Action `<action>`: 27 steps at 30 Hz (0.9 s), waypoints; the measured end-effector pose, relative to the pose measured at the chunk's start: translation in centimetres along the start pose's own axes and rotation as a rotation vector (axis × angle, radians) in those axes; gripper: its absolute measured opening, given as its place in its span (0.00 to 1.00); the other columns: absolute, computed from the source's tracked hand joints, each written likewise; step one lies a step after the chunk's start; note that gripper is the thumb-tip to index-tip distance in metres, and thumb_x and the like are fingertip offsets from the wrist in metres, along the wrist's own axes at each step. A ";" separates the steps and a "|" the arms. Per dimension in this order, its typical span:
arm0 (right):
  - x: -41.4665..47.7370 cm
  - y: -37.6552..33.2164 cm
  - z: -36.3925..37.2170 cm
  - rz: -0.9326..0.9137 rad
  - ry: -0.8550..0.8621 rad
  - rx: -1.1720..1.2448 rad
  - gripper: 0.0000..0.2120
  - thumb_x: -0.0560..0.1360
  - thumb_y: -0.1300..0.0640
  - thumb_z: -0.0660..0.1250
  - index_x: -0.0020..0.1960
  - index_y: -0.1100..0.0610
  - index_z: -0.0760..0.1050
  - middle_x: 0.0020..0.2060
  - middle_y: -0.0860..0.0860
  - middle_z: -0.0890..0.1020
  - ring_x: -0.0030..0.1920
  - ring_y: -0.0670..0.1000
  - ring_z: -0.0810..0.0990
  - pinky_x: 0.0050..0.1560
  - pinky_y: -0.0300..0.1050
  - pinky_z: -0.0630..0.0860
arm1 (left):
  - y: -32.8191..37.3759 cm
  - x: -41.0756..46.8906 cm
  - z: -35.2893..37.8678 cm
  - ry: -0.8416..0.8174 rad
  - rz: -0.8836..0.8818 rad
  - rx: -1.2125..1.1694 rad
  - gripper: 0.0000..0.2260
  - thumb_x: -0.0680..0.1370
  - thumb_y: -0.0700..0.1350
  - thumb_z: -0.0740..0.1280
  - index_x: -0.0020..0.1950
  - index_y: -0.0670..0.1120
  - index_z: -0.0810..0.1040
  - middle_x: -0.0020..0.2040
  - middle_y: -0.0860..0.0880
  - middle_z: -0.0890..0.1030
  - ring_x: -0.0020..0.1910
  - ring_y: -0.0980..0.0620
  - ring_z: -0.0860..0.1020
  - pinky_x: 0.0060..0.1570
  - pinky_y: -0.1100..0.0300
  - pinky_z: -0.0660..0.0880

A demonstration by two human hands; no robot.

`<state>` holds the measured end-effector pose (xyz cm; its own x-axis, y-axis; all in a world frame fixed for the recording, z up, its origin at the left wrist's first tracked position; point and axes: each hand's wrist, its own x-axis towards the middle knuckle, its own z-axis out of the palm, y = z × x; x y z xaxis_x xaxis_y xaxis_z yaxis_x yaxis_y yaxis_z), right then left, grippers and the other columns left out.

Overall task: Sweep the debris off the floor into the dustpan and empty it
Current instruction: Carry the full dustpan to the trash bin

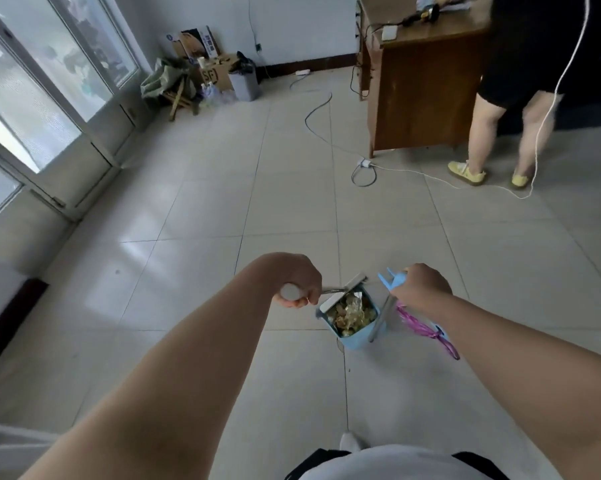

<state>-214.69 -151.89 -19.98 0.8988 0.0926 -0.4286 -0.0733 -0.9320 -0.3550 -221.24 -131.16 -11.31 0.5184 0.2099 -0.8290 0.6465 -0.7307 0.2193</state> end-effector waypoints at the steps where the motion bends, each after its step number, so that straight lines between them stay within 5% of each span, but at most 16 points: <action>1: 0.4 -1.0 0.0 -0.013 -0.010 -0.011 0.06 0.74 0.56 0.67 0.46 0.59 0.74 0.42 0.54 0.78 0.41 0.57 0.76 0.39 0.41 0.69 | -0.7 0.0 -0.7 0.005 -0.007 -0.039 0.03 0.76 0.36 0.66 0.49 0.41 0.76 0.30 0.45 0.73 0.15 0.54 0.71 0.20 0.69 0.69; 5: 2.1 -4.3 0.4 -0.054 -0.033 -0.017 0.04 0.73 0.60 0.67 0.46 0.60 0.75 0.40 0.55 0.78 0.40 0.57 0.76 0.30 0.40 0.66 | -3.0 -0.2 -3.2 0.035 -0.027 -0.131 0.02 0.76 0.38 0.67 0.48 0.41 0.76 0.30 0.45 0.74 0.18 0.54 0.71 0.20 0.69 0.69; 9: 3.9 -8.0 1.0 -0.083 -0.017 -0.007 0.03 0.76 0.59 0.65 0.46 0.58 0.76 0.41 0.55 0.78 0.41 0.57 0.76 0.37 0.41 0.68 | -5.0 0.4 -5.6 0.077 -0.074 -0.308 0.02 0.76 0.39 0.63 0.46 0.40 0.73 0.34 0.43 0.75 0.23 0.53 0.72 0.21 0.68 0.68; 15: 8.3 -12.9 1.0 -0.188 -0.084 -0.046 0.05 0.72 0.60 0.67 0.48 0.58 0.79 0.43 0.55 0.81 0.40 0.57 0.77 0.34 0.40 0.67 | -7.6 1.9 -9.6 0.076 -0.080 -0.768 0.05 0.74 0.38 0.65 0.49 0.42 0.73 0.33 0.44 0.75 0.19 0.55 0.73 0.18 0.70 0.68; 27: 21.9 -24.6 0.6 -0.340 -0.205 -0.091 0.04 0.73 0.60 0.64 0.43 0.57 0.78 0.38 0.55 0.79 0.38 0.57 0.76 0.28 0.38 0.63 | -5.6 10.4 -22.4 0.102 -0.171 -0.916 0.06 0.74 0.38 0.65 0.49 0.42 0.71 0.34 0.45 0.74 0.18 0.55 0.74 0.18 0.70 0.66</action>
<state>-193.52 -126.74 -21.13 0.7594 0.4605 -0.4597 0.2600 -0.8624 -0.4344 -206.99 -110.32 -9.60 0.3942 0.3549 -0.8477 0.8849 0.1022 0.4543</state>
